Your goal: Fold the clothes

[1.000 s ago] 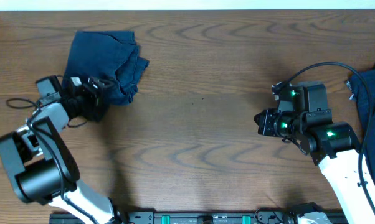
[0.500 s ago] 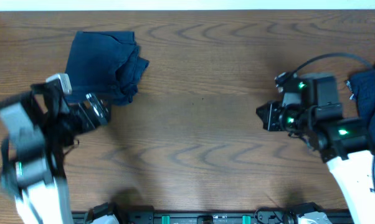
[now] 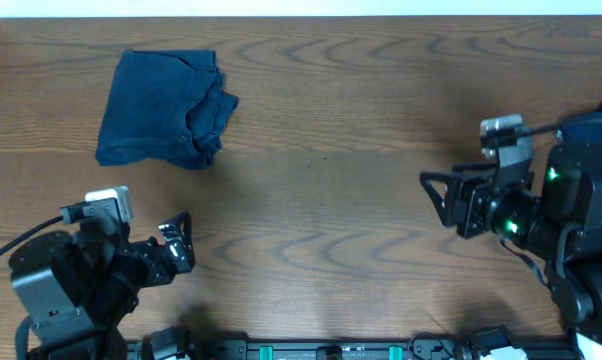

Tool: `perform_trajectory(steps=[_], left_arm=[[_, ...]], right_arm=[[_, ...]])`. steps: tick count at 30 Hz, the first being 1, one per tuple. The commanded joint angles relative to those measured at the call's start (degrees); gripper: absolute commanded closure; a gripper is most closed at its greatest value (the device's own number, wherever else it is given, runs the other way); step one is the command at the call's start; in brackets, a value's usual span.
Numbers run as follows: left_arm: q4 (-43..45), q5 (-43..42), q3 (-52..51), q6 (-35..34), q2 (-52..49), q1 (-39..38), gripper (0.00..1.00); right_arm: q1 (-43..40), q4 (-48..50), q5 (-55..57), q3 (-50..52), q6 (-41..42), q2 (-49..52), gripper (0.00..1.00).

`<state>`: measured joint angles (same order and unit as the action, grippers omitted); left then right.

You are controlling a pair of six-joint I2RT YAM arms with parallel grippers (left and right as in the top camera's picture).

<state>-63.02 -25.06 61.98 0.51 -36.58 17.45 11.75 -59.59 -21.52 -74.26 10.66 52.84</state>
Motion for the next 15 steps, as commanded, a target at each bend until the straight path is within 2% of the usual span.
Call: perform_trajectory(steps=[1,3,4,5,15], left_arm=[[-0.13,1.42,-0.68,1.4,-1.01,-0.2,0.02],[-0.13,1.66,-0.68,1.38,-1.2,-0.2,0.02],[-0.13,1.6,-0.68,1.36,-1.25,-0.2,0.02],[0.13,1.49,-0.68,0.92,-1.27,-0.2,0.02],[0.07,1.77,-0.68,0.96,-1.25,-0.2,0.02]], right_arm=[[-0.44,-0.31,-0.13,-0.52,-3.5,-1.66,0.39],[-0.44,-0.22,0.61,-0.52,-3.5,-2.27,0.27],[-0.44,-0.24,0.74,-0.52,-3.48,-2.49,0.08],[-0.44,-0.24,0.72,-0.52,-3.48,-2.58,0.01],[-0.44,-0.37,-0.17,-0.52,-3.41,-2.58,0.01]])
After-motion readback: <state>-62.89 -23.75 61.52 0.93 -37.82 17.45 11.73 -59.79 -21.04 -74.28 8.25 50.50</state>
